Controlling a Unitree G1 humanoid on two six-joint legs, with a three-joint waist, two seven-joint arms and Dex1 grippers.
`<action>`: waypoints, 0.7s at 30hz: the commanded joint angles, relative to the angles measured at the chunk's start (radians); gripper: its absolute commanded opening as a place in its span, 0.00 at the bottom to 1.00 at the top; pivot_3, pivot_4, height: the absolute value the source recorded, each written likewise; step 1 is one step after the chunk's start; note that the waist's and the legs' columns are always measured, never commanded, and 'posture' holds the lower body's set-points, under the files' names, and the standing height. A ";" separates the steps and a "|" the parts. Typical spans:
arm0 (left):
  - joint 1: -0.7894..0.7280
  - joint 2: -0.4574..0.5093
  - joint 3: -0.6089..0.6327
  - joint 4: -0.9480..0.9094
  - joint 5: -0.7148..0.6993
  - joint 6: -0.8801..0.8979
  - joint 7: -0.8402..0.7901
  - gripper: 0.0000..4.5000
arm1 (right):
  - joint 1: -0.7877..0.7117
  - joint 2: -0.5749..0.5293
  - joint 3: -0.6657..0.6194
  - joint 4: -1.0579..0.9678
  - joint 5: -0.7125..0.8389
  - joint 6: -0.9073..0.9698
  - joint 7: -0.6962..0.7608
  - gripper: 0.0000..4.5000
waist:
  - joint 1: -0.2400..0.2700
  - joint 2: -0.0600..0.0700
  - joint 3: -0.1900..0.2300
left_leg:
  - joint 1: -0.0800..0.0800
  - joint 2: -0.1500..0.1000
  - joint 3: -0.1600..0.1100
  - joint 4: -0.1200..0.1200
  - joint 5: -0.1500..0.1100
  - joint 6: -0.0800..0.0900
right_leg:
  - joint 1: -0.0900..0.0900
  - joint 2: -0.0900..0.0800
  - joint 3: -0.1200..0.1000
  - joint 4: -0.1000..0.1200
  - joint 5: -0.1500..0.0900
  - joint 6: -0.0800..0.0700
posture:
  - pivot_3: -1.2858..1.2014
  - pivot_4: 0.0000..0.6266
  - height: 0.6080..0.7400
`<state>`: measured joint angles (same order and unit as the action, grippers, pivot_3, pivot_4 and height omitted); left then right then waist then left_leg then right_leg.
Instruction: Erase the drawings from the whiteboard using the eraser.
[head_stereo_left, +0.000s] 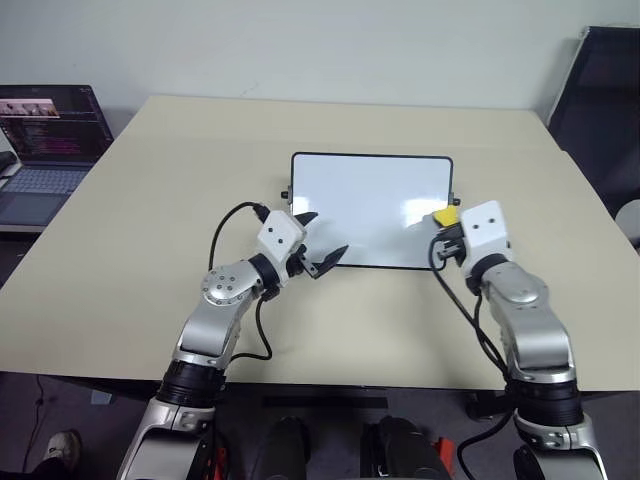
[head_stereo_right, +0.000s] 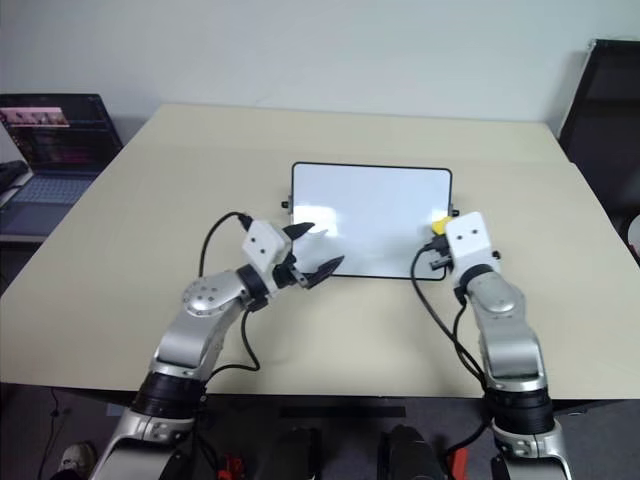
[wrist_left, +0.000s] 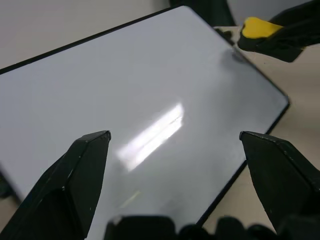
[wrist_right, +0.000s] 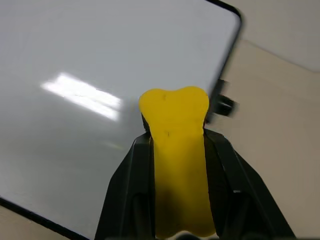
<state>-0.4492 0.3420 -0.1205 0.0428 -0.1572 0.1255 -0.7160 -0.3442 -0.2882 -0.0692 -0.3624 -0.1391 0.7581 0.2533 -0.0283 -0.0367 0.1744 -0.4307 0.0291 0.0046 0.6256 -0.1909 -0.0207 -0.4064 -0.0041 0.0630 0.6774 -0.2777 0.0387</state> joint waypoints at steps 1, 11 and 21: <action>-0.054 -0.020 -0.046 0.017 -0.048 -0.054 -0.126 1.00 | 0.008 -0.024 -0.066 -0.091 -0.008 0.107 -0.033 0.22 | -0.003 0.000 0.000 | 0.000 0.000 0.000 0.000 0.000 0.000 | 0.000 0.000 0.000 0.000 0.000 0.000 | 0.52 0.24 1.00; -0.124 -0.042 -0.119 0.107 -0.041 -0.136 -0.287 1.00 | -0.023 -0.044 -0.178 0.005 0.048 0.252 -0.061 0.22 | -0.005 0.000 0.000 | 0.000 -0.001 0.001 0.000 0.000 0.000 | 0.000 0.001 0.001 0.000 0.000 0.000 | 0.52 0.24 1.00; -0.090 -0.024 -0.114 0.066 -0.037 -0.133 -0.276 1.00 | -0.116 -0.073 -0.217 0.197 0.109 0.207 -0.075 0.22 | -0.005 0.000 0.000 | 0.000 -0.001 0.001 0.000 0.000 0.000 | 0.000 0.002 0.001 0.000 0.000 0.000 | 0.52 0.24 1.00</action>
<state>-0.5401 0.3131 -0.2441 0.1583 -0.1898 0.0086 -0.9934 -0.4362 -0.3493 -0.2570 -0.1643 -0.0488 0.9882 0.1881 -0.0335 -0.0363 0.1746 -0.4305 0.0283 0.0061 0.6258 -0.1909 -0.0205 -0.4065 -0.0025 0.0641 0.6778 -0.2780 0.0390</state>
